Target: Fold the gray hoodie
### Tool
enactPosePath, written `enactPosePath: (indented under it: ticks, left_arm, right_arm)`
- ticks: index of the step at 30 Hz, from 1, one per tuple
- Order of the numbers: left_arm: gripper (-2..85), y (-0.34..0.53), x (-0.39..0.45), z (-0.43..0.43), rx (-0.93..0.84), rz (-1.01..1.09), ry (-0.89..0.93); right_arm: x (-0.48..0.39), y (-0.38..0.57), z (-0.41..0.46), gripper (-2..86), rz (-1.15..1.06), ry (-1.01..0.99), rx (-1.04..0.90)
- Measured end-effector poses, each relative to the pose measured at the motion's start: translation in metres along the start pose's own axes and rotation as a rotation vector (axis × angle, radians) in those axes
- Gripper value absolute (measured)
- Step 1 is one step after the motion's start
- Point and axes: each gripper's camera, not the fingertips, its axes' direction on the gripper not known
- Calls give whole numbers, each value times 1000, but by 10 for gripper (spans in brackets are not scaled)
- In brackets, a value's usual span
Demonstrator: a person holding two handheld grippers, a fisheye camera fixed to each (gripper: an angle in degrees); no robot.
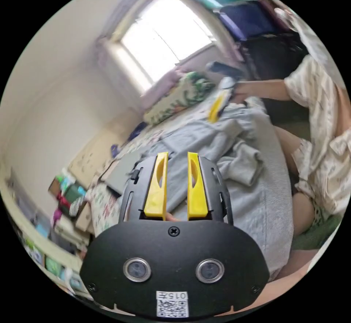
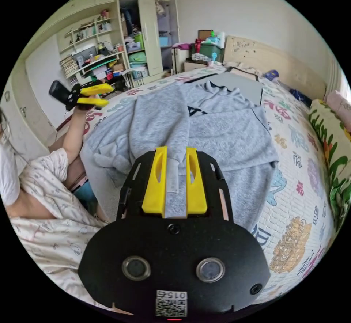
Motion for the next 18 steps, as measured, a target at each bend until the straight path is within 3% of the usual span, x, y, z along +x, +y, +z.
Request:
enactPosePath:
  ticks: [2,8,11,18]
  left_arm:
    - [83,-36,23,49,-50,77,214]
    - [47,-57,39,140,-195,124,482]
    - [22,-48,30,144,-196,123,543]
    - [28,-46,2,154,-203,75,569]
  right_arm:
    - [21,-18,18,90,52,-88,-76]
    - [26,-52,34,33,24,-117,-160]
    - [15,-62,29,-2,-68,54,-173]
    - [-10,-88,40,10,-193,117,-243]
